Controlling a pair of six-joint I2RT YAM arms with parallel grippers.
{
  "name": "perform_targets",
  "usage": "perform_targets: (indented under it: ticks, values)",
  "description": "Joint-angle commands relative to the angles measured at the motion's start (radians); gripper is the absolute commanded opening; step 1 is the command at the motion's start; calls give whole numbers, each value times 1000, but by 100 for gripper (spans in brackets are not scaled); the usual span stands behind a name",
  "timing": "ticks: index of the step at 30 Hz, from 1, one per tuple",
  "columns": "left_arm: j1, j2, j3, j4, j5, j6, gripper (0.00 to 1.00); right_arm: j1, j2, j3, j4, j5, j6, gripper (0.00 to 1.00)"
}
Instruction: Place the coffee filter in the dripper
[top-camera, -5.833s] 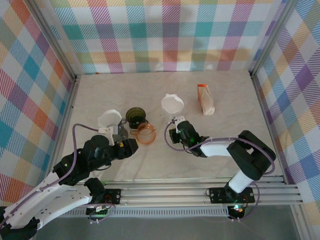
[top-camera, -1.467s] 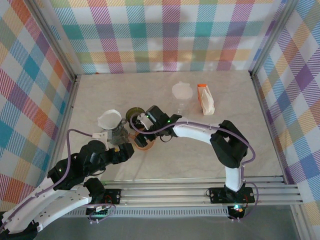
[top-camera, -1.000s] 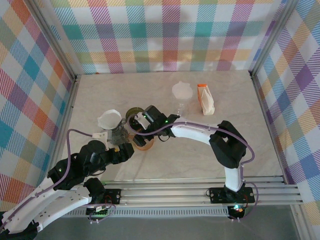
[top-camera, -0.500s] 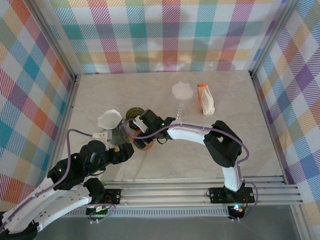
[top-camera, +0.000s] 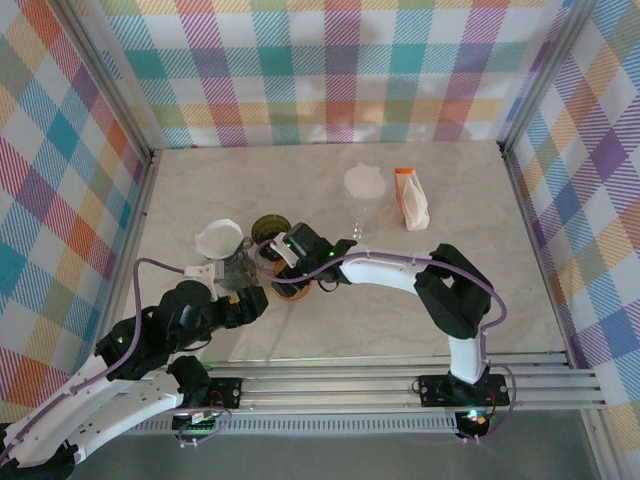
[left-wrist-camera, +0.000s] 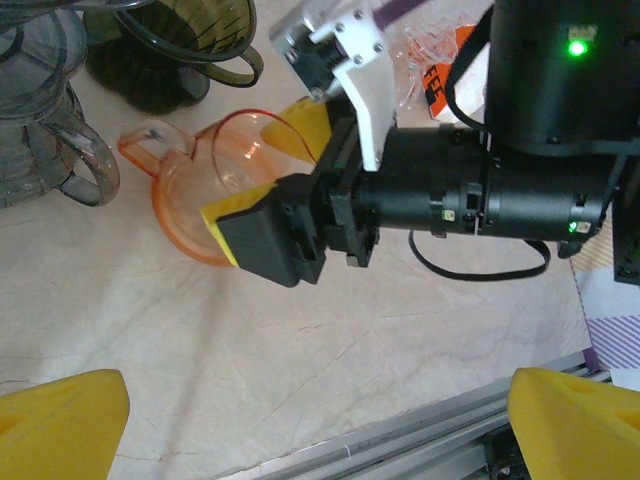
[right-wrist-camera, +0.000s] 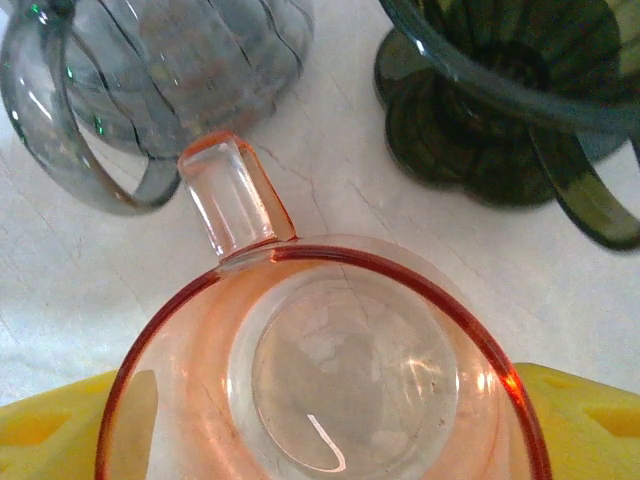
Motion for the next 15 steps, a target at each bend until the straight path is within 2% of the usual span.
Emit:
perform_targets:
  ticks: [1, 15]
  values:
    - [-1, -5, 18, -16, -11, 9, 97, 6, -90, -61, 2, 14, 36, 79]
    - [1, -8, 3, 6, -10, 16, 97, 9, -462, -462, -27, 86, 183, 80]
